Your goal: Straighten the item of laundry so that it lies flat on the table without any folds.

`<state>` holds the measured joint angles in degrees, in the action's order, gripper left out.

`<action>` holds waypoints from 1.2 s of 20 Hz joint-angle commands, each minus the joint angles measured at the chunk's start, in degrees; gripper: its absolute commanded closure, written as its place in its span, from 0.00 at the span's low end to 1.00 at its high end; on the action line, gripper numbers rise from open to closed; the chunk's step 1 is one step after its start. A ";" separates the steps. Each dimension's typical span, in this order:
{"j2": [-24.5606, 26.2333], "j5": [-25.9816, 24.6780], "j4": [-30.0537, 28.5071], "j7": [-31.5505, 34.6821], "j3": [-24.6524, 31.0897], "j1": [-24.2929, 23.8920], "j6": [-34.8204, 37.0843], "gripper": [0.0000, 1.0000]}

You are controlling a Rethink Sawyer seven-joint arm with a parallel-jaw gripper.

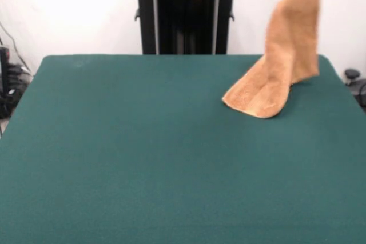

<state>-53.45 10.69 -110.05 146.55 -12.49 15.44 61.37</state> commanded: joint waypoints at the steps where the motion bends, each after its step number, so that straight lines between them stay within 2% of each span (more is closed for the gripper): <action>1: -6.33 -12.03 -7.32 -37.28 5.64 -18.88 7.60 1.00; 6: -3.60 -20.09 -0.13 -48.00 12.07 -32.72 13.39 1.00; 10: -0.31 -24.97 7.50 -52.36 16.19 -38.83 17.76 1.00; 16: 1.32 -28.59 15.36 -52.84 19.33 -39.83 24.89 1.00; 24: -0.68 -29.00 16.70 -48.22 19.37 -37.40 28.48 1.00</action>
<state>-54.64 -16.96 -95.92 106.85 -1.49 -25.13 83.03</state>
